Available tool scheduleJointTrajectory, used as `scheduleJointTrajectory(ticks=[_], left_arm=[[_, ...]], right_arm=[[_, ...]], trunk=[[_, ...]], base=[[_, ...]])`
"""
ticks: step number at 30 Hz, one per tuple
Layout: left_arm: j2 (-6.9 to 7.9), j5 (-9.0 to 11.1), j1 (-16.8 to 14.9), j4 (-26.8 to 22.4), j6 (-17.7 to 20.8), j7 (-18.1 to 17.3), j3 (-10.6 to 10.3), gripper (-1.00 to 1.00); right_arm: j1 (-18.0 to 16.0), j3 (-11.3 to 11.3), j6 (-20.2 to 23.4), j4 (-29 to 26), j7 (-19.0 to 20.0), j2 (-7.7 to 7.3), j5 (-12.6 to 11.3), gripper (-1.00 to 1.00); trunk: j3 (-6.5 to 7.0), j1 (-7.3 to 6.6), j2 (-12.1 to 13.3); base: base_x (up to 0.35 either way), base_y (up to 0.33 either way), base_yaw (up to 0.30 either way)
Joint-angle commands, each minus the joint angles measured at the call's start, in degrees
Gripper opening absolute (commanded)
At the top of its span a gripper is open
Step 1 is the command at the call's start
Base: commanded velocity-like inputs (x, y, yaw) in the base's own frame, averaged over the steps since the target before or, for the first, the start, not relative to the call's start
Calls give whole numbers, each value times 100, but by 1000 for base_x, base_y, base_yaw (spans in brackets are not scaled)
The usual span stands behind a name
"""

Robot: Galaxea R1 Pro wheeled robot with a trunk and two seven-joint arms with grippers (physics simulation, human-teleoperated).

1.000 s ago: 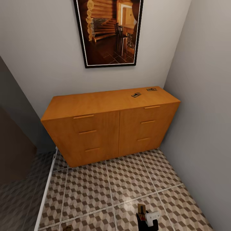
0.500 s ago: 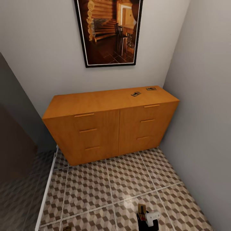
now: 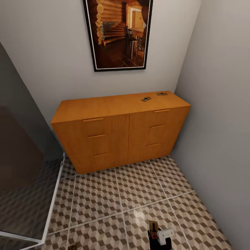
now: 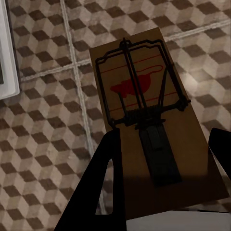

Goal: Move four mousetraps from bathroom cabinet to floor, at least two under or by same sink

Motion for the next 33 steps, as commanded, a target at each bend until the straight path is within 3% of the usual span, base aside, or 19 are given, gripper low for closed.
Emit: scheduleJointTrajectory(ticks=[1,33], left_arm=[[3,51,-2,0,-17,25,-50,-100],[3,51,-2,2,-17,26,-50,-100]], right_arm=[[-4,16,-16,6,-9,2,1,-100],[-4,18,-17,6,-9,-3,0,-100]], trunk=[[1,0,-2],[269,0,-2]], base=[[-9,0,0],[-1,0,0]])
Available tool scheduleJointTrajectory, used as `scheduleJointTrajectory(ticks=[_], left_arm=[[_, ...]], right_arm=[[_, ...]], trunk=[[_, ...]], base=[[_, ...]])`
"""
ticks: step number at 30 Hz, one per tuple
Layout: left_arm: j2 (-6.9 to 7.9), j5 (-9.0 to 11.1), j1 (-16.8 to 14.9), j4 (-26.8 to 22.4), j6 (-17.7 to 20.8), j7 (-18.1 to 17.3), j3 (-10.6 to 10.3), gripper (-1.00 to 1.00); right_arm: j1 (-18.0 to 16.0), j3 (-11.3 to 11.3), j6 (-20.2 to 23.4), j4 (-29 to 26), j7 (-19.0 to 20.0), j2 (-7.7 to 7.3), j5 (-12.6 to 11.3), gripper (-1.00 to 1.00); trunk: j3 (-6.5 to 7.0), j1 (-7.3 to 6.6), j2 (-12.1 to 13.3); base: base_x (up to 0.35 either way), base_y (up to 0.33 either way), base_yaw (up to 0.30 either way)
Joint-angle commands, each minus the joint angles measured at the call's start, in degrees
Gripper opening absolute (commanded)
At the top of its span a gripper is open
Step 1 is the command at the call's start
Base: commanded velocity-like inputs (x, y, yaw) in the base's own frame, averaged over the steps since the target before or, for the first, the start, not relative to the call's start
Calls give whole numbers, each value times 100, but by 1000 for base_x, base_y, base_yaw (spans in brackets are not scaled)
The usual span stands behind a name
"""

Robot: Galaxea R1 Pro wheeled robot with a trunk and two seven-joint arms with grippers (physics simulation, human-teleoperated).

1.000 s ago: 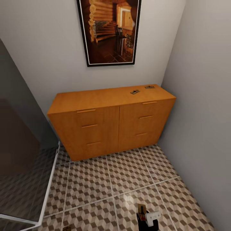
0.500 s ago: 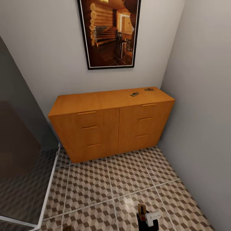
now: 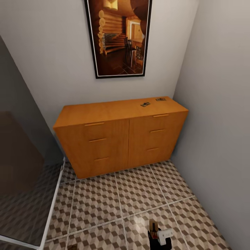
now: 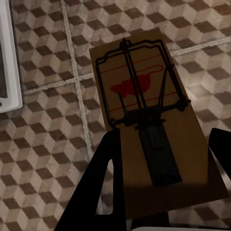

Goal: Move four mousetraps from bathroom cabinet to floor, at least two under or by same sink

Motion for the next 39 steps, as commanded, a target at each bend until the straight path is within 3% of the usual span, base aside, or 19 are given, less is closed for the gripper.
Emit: scheduleJointTrajectory(ticks=[1,39], left_arm=[[3,51,-3,1,-17,25,-50,-100],[-5,51,-4,54,-17,23,-50,-100]], right_arm=[[-4,16,-16,6,-9,2,-1,-100],[-4,17,-15,6,-7,9,-4,-100]], trunk=[[4,0,-2],[328,0,-2]], base=[[0,0,0],[0,0,0]])
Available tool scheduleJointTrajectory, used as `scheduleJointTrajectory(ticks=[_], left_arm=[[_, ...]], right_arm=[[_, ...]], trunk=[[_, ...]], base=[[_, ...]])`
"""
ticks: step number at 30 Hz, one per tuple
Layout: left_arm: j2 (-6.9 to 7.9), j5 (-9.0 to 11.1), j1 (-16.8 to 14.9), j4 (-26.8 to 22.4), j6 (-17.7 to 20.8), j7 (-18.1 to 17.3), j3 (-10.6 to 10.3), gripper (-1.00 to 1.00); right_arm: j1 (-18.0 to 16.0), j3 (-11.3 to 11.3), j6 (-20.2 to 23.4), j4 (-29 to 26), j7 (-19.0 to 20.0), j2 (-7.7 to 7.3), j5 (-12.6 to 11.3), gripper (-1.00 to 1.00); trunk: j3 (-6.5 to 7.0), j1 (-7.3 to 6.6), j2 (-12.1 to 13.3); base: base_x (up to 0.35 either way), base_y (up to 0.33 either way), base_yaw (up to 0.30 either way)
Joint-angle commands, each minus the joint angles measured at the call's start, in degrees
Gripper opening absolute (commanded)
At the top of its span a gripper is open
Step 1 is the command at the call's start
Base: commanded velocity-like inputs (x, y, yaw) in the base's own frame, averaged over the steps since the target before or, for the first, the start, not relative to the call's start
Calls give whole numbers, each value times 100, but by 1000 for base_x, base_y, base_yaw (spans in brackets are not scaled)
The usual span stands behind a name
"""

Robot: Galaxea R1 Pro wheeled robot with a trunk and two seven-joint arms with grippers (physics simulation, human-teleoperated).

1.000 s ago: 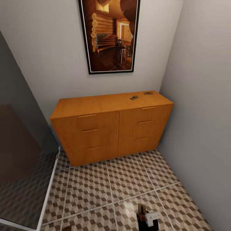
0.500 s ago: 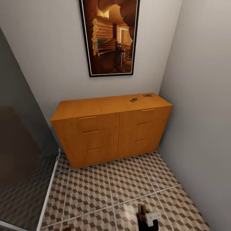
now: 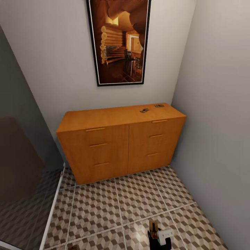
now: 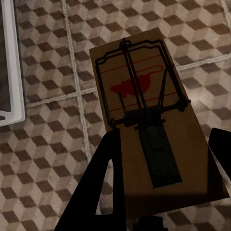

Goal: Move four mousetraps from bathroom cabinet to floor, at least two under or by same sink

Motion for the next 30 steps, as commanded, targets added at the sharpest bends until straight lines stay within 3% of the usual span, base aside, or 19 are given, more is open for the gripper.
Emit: scheduleJointTrajectory(ticks=[1,30], left_arm=[[3,51,-2,1,-17,25,-50,-100],[4,51,-1,1,-17,24,-50,-100]], right_arm=[[-4,16,-17,6,-7,0,0,-100],[-4,16,-17,6,-3,0,4,-100]], trunk=[[4,0,-2],[125,0,-2]], base=[[0,0,0],[0,0,0]])
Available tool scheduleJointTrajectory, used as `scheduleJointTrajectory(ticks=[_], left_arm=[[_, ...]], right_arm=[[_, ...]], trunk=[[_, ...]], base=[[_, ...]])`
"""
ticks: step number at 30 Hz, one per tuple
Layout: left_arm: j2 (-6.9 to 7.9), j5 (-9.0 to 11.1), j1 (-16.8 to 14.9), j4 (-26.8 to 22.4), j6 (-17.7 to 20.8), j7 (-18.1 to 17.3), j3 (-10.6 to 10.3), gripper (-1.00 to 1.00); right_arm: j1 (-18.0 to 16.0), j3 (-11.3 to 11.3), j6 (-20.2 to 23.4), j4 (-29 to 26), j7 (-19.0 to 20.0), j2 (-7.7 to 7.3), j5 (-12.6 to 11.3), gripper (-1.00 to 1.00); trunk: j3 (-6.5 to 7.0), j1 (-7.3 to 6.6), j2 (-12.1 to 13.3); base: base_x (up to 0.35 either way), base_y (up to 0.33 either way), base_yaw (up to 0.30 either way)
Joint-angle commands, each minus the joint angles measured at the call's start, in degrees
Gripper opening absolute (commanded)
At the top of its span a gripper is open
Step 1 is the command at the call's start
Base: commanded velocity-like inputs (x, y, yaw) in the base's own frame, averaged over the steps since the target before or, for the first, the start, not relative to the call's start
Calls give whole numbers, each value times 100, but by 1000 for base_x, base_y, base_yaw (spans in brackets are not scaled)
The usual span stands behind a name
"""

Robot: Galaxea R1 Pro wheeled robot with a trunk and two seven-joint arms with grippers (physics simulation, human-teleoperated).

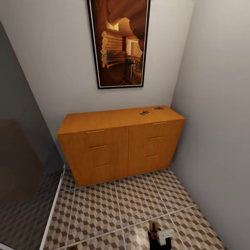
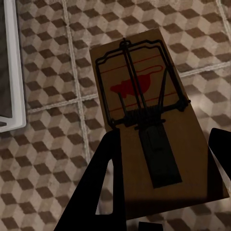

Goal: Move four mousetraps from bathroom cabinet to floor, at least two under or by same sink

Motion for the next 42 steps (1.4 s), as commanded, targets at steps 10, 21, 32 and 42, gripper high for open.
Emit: scheduleJointTrajectory(ticks=[10,21,32,42], left_arm=[[2,51,-4,1,-17,28,-50,-100],[2,51,-3,1,-17,26,-50,-100],[2,51,-3,1,-17,25,-50,-100],[0,51,-5,1,-17,26,-50,-100]], right_arm=[[-4,15,-17,6,-13,-1,1,-100],[-4,13,-25,6,-15,1,1,-100],[-4,10,-25,5,-15,1,-3,-100],[-4,12,-25,5,-15,-7,2,-100]], trunk=[[66,0,-2],[71,0,-2],[71,0,-2],[62,0,-2]], base=[[0,0,0],[0,0,0],[0,0,125],[0,0,231]])
